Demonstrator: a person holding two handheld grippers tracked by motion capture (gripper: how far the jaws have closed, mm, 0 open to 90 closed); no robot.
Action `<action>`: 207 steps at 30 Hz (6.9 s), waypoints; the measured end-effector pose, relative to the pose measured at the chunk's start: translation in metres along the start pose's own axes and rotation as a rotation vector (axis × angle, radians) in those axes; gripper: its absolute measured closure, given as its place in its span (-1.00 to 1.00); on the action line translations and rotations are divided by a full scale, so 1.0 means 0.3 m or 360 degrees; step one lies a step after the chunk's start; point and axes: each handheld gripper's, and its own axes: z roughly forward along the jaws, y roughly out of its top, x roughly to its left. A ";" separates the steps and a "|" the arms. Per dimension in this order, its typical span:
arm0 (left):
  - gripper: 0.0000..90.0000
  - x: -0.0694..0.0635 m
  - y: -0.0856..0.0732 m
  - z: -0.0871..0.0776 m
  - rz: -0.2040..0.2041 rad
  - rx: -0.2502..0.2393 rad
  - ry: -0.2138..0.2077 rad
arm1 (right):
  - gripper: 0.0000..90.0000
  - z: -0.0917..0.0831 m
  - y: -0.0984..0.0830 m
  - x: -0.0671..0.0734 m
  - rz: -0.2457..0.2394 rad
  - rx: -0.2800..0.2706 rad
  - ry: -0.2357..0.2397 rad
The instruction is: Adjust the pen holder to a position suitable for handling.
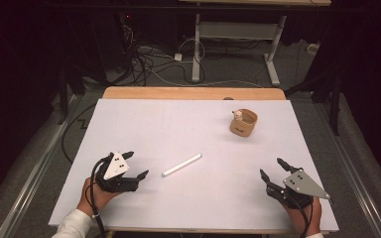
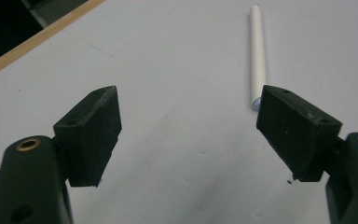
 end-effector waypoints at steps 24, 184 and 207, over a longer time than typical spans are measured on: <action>-0.54 0.015 -0.029 -0.021 -0.0022 -0.0081 0.0025 | 1.00 0.366 -0.008 -0.283 0.0163 0.0362 -0.0041; -0.54 -0.038 -0.060 0.003 0.0056 0.0011 -0.0110 | 0.99 0.799 0.223 0.173 -0.0300 0.0405 0.0466; -0.54 -0.022 -0.058 -0.009 0.0058 0.0006 -0.0053 | 0.48 0.499 0.281 0.045 -0.0031 0.0096 0.0285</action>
